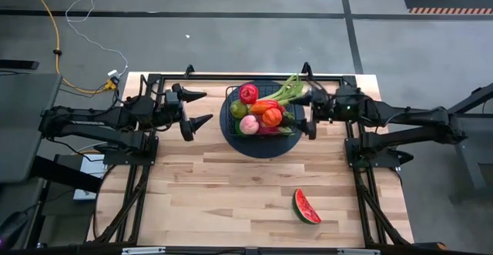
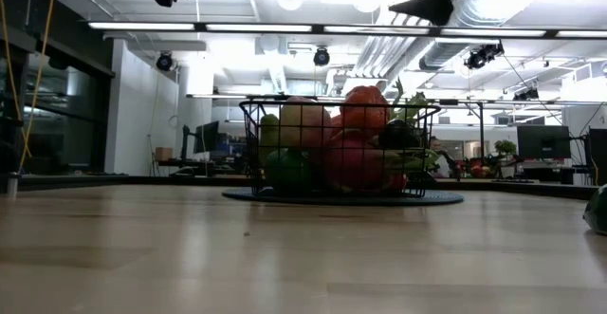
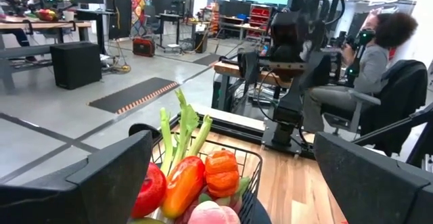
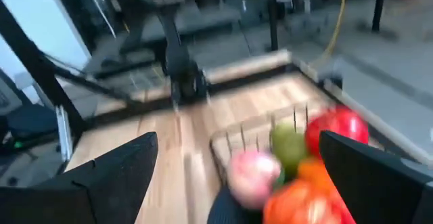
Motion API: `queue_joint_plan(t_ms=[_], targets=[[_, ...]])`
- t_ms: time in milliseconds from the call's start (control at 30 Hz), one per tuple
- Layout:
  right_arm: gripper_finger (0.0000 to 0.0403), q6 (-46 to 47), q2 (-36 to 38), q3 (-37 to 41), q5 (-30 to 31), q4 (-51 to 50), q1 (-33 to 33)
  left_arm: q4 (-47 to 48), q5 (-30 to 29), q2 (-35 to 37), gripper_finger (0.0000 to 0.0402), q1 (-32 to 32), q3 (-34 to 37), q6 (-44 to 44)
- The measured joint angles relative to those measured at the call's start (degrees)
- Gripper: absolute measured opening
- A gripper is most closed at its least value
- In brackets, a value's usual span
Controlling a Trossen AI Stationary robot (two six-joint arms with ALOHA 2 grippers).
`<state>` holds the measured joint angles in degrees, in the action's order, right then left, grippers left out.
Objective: Build produce basket
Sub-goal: Put the watermelon into the wire basket
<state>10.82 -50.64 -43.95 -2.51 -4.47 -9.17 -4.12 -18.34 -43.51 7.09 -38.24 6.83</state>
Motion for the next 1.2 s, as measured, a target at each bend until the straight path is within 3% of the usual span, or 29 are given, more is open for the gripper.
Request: queue_joint_plan(t_ms=[167,333,500,733,900,1200], targets=[[0.0399,5.13,-2.28,-5.62,6.16,-19.40,9.70,1.55,-0.38,0.02,0.0397,0.00,-0.02,0.00],[0.0399,22.16,-8.03,-12.33,8.11,-37.58,22.80,3.90,-0.51,0.00,0.0397,-0.02,-0.01,0.00],[0.0399,46.12,-16.74,-16.43,3.05,-46.14,34.40,6.73,-0.51,0.01,0.0397,0.00,-0.02,0.00],[0.0399,74.21,-32.19,-20.11,-7.90,-46.52,41.99,8.70,-0.51,0.00,0.0397,-0.02,-0.02,0.28],[0.0399,78.12,-43.09,-23.79,-14.49,-45.40,43.16,8.68,-0.49,0.00,0.0397,-0.02,-0.02,0.19],[0.0399,77.56,-56.67,-32.99,-11.31,-46.99,42.16,8.81,0.12,0.00,0.0397,-0.02,-0.02,-2.12]])
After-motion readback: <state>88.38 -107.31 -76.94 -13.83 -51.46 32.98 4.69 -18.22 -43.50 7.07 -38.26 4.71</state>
